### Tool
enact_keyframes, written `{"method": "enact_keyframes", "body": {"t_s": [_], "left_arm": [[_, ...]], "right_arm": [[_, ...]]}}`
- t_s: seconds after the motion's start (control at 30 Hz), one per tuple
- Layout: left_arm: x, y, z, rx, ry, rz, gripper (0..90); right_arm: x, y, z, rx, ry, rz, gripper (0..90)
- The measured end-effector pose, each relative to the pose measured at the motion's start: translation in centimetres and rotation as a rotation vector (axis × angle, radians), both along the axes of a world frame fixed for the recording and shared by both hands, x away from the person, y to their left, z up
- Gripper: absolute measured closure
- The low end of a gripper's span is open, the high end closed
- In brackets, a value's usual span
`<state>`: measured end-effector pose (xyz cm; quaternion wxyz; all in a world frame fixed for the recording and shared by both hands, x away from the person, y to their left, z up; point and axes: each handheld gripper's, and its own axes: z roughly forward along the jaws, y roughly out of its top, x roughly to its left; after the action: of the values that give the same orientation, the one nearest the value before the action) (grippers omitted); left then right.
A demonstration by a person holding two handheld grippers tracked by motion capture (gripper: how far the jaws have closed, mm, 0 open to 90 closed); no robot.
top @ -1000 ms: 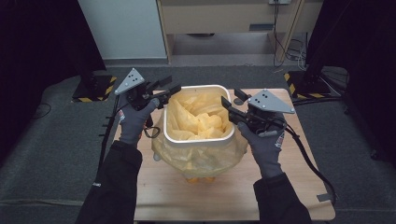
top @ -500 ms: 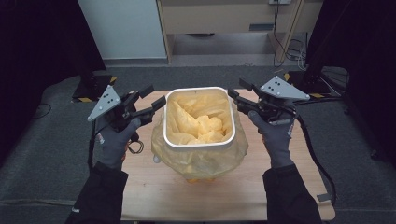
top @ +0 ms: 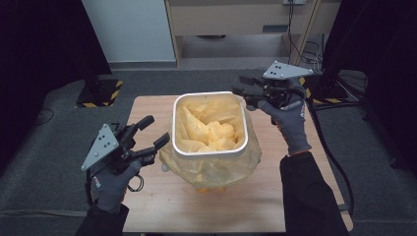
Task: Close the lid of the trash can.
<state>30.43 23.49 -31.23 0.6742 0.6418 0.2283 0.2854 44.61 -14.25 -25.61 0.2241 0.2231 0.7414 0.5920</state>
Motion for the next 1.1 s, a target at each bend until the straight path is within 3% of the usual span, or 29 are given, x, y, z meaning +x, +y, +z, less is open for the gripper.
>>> {"method": "enact_keyframes", "body": {"t_s": [0.1,0.23,0.47,0.57,0.83,0.97,1.1], "left_arm": [[-0.7,-0.5,-0.7,-0.002,-0.011,-0.017,28.2],[-1.6,-1.4,-1.0,-0.001,-0.028,-0.057,27.4],[-2.2,-2.7,-1.1,0.096,-0.036,-0.07,25.2],[-1.9,-3.2,-1.5,0.111,-0.03,-0.064,24.5],[-1.3,-3.5,-1.0,0.028,-0.022,-0.07,23.5],[-1.1,-3.6,-0.7,0.007,-0.005,-0.058,22.5],[-0.6,-3.6,-0.8,-0.011,0.04,-0.048,21.8]], "right_arm": [[0.3,0.5,0.0,-0.038,0.033,0.057,55.4],[0.8,1.2,-0.3,-0.083,0.072,0.092,58.5],[1.3,1.7,-0.7,-0.093,0.119,0.13,68.5],[1.5,2.1,-1.0,-0.12,0.128,0.129,72.0],[1.9,1.7,-0.7,-0.093,0.202,0.146,74.0],[2.3,1.6,-0.3,-0.098,0.242,0.145,74.1],[2.5,2.0,-0.2,-0.125,0.224,0.123,74.2]]}}
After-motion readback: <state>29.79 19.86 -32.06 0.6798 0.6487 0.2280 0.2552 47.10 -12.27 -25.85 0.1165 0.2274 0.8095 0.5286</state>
